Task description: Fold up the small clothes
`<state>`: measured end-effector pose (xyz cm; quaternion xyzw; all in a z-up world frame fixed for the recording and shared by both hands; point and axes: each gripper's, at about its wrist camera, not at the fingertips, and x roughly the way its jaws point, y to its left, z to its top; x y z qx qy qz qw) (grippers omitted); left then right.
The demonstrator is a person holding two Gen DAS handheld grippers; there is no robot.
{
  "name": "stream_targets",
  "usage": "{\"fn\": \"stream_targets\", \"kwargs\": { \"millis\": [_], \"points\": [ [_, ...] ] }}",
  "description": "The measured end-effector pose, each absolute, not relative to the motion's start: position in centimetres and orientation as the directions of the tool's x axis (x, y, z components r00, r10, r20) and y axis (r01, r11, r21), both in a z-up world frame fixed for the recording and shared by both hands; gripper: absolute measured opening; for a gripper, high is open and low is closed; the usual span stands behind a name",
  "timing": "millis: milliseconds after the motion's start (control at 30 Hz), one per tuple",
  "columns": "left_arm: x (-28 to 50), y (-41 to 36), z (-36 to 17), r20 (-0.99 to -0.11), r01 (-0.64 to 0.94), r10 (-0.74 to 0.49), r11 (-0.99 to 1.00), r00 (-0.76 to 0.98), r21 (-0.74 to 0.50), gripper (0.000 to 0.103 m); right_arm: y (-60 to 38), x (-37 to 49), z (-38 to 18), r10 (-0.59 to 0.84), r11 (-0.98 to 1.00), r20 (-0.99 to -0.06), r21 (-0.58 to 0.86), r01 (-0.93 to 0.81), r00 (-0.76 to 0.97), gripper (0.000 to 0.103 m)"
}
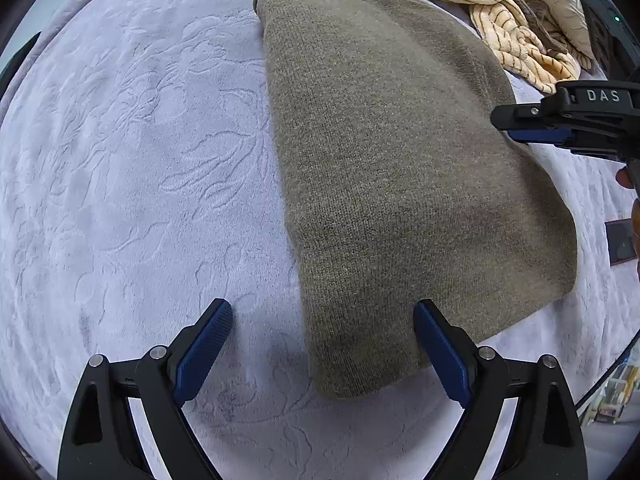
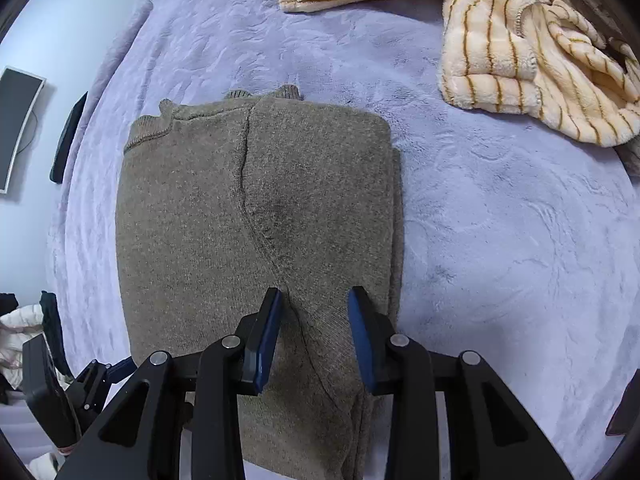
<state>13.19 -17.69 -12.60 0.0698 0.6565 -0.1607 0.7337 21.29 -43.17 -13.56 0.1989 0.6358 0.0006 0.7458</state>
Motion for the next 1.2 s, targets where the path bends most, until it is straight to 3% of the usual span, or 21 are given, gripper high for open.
{"fn": "stream_targets", "kwargs": {
  "millis": [100, 200, 467, 633, 867, 933, 1200],
  "points": [
    [13.1, -17.1, -12.4, -0.988, 0.330, -0.131, 0.939, 0.085, -0.097, 0.093, -44.5, 20.1, -13.0, 0.250, 0.916, -0.952, 0.292, 0.276, 0.179, 0.039],
    [13.0, -16.9, -12.2, -0.989, 0.327, -0.124, 0.941, 0.086, -0.089, 0.093, -44.9, 18.9, -12.8, 0.254, 0.905, -0.953, 0.294, 0.307, 0.165, 0.053],
    [12.2, -16.9, -11.5, -0.989, 0.301, -0.114, 0.950, 0.090, -0.082, 0.093, -45.5, 14.5, -12.3, 0.297, 0.858, -0.942, 0.336, 0.389, 0.158, 0.060],
    [11.8, -16.6, -10.6, -0.990, 0.296, -0.101, 0.953, 0.095, -0.069, 0.093, -45.8, 11.8, -12.5, 0.317, 0.833, -0.936, 0.352, 0.427, 0.151, 0.071],
    [11.0, -17.3, -9.7, -0.993, 0.303, -0.092, 0.951, 0.078, -0.065, 0.093, -45.9, 9.4, -13.3, 0.337, 0.810, -0.931, 0.364, 0.460, 0.142, 0.072],
    [10.6, -17.5, -10.1, -0.994, 0.303, -0.086, 0.951, 0.067, -0.062, 0.093, -45.8, 9.0, -13.2, 0.339, 0.809, -0.929, 0.367, 0.459, 0.145, 0.083],
    [9.3, -18.0, -11.1, -0.998, 0.324, -0.058, 0.945, 0.036, -0.043, 0.093, -46.0, 8.1, -13.2, 0.345, 0.800, -0.922, 0.386, 0.459, 0.174, 0.086]
  ]
}}
